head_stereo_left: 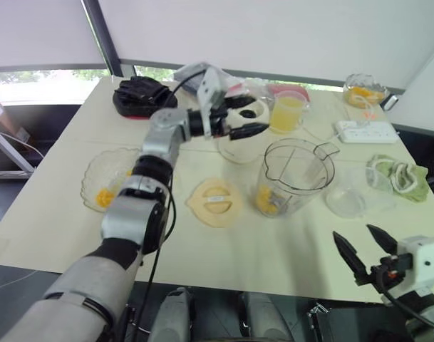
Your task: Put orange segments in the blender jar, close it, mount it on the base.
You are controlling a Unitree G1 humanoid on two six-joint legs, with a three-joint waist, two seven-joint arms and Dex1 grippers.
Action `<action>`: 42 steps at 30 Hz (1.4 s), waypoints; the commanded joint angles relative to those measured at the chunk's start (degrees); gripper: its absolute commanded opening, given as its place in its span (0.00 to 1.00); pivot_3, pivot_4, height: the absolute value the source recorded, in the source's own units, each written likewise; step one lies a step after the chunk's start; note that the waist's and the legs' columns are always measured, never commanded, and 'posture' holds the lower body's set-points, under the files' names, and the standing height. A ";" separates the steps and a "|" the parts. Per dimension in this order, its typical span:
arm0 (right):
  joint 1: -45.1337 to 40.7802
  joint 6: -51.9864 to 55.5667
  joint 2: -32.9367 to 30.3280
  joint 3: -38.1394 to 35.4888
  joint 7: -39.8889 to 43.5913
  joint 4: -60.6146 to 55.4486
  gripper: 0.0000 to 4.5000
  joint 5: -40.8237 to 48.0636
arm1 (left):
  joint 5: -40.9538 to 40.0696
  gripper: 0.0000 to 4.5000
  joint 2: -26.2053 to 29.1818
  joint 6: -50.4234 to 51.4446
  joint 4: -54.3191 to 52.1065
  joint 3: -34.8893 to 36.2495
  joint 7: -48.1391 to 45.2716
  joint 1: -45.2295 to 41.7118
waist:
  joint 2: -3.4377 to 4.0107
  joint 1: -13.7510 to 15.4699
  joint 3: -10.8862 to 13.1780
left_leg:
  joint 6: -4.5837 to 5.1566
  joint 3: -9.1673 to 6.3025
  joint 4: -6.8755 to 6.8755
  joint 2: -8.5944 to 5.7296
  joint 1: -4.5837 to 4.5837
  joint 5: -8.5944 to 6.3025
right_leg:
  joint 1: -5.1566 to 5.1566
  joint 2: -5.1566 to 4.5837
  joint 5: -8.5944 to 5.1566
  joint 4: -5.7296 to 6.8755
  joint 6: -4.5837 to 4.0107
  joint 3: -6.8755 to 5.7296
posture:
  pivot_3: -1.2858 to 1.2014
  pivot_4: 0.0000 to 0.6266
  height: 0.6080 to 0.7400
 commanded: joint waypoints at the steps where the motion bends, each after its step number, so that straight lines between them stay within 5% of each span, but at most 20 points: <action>1: -1.03 -3.06 1.54 -3.91 -1.68 0.70 0.87 -0.07 | -1.21 0.98 3.46 3.82 -12.53 -2.94 -3.26 6.42 | 0.00 -0.41 0.00 | 0.00 0.00 0.00 0.01 0.00 0.00 | 0.01 0.00 -0.05 0.01 -0.09 0.00 | 0.52 0.24 1.00; 11: -8.53 -4.15 2.03 -10.36 -6.60 10.87 0.87 0.54 | -8.37 0.98 13.31 22.48 -39.44 -12.66 -15.00 23.14 | 0.13 -0.63 -0.06 | -0.01 0.03 0.06 0.06 0.06 0.00 | 0.09 -0.10 -0.06 0.00 -0.17 0.01 | 0.52 0.24 1.00; 22: -21.09 -3.68 1.38 -7.70 -11.08 26.48 0.87 -2.62 | -13.66 0.98 16.72 30.57 -46.40 -16.55 -18.89 22.45 | 0.44 -1.01 -0.12 | 0.00 0.02 0.09 0.05 0.15 0.00 | 0.18 -0.04 -0.07 0.01 -0.19 0.03 | 0.52 0.24 1.00; 42: -34.58 -5.05 3.38 -1.94 -21.62 38.45 0.87 -11.30 | -14.43 0.98 18.78 30.31 -50.05 -15.60 -10.19 24.63 | 0.69 -1.05 -0.12 | 0.00 0.04 0.09 0.01 0.14 0.00 | 0.18 -0.06 -0.07 0.00 -0.17 0.06 | 0.52 0.24 1.00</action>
